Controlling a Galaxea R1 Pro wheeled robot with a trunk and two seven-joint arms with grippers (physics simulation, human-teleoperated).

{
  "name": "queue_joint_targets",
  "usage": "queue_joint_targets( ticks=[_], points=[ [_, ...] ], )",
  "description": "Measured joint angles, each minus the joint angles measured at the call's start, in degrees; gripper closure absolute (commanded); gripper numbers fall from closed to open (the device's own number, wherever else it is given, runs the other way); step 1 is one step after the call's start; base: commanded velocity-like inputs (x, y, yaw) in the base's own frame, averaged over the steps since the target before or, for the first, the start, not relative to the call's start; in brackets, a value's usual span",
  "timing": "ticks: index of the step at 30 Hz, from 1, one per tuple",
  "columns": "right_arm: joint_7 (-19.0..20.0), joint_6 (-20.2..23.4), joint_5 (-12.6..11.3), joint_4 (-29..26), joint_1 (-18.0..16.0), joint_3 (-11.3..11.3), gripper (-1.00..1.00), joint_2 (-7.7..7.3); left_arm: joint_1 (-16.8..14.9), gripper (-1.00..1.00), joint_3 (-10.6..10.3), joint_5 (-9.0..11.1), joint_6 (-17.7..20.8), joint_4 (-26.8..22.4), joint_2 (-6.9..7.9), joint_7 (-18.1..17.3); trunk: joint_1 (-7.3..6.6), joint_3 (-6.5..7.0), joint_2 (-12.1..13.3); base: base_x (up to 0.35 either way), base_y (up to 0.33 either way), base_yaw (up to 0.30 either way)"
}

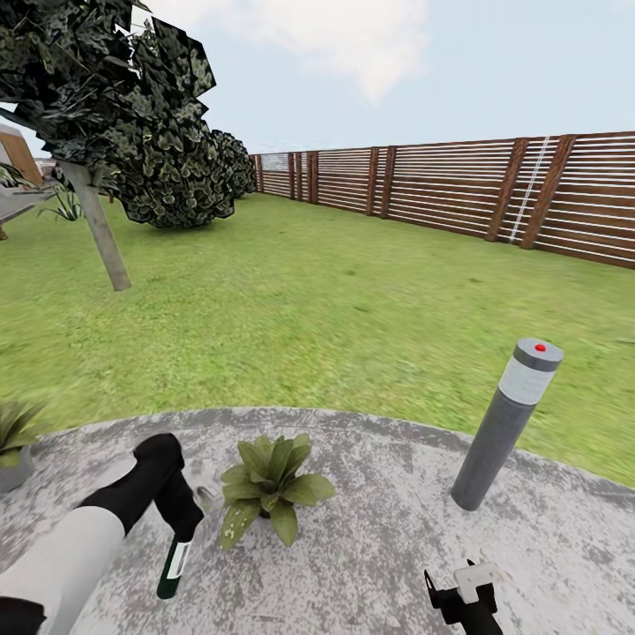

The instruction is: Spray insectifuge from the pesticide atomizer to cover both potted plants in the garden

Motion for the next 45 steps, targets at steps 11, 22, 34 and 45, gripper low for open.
queue_joint_targets(
  ticks=[11,22,34,45],
  points=[
    [0.0,0.0,0.0,0.0,0.0,0.0,-1.00,0.00,0.1,1.00,-0.3,-1.4,0.1,0.3,-0.84,-0.3,-0.03,0.00,0.0,0.256,0.056,0.000],
    [0.0,0.0,0.0,0.0,0.0,0.0,-1.00,0.00,0.1,1.00,-0.5,-1.4,-0.4,0.3,-0.33,-0.5,0.00,0.00,0.0,0.026,0.001,0.000],
    [0.0,0.0,0.0,0.0,0.0,0.0,-1.00,0.00,1.0,1.00,-0.6,-2.5,-0.9,0.7,0.75,-0.5,0.00,0.00,0.0,0.000,0.000,0.000],
    [0.0,0.0,0.0,0.0,0.0,0.0,-1.00,0.00,1.1,1.00,-0.4,-2.9,-3.0,7.0,0.86,0.0,0.00,0.00,0.0,0.000,0.000,0.000]
  ],
)
